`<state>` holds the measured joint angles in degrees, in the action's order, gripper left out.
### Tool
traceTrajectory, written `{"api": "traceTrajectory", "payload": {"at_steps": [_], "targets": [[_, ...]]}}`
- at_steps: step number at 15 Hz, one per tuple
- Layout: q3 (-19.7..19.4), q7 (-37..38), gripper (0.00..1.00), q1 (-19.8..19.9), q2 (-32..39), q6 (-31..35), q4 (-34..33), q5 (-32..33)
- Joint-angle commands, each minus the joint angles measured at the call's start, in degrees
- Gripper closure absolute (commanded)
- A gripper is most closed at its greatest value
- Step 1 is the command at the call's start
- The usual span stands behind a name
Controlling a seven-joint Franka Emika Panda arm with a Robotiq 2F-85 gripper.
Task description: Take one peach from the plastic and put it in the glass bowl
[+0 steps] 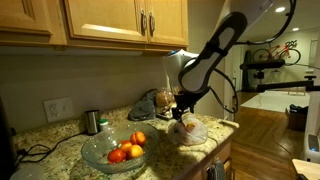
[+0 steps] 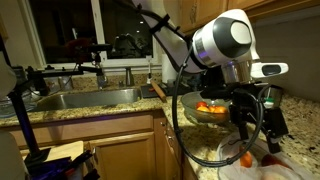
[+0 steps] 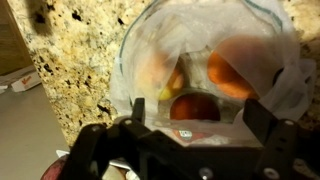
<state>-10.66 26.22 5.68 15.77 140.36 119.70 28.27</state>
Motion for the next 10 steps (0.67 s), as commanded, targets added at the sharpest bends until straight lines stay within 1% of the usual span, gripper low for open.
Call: {"api": "traceTrajectory", "payload": {"at_steps": [1,4,7,10], "targets": [[-1.7,0.97,0.0,-1.36,-0.11,-1.68,-0.01,-0.33],[-2.1,1.85,0.0,-1.37,-0.08,-2.38,-0.15,-0.22],[-2.07,1.84,0.0,-1.02,0.19,-1.63,-0.04,-1.15],[-1.27,0.69,0.0,-0.6,0.04,-0.6,0.52,-4.65]]}}
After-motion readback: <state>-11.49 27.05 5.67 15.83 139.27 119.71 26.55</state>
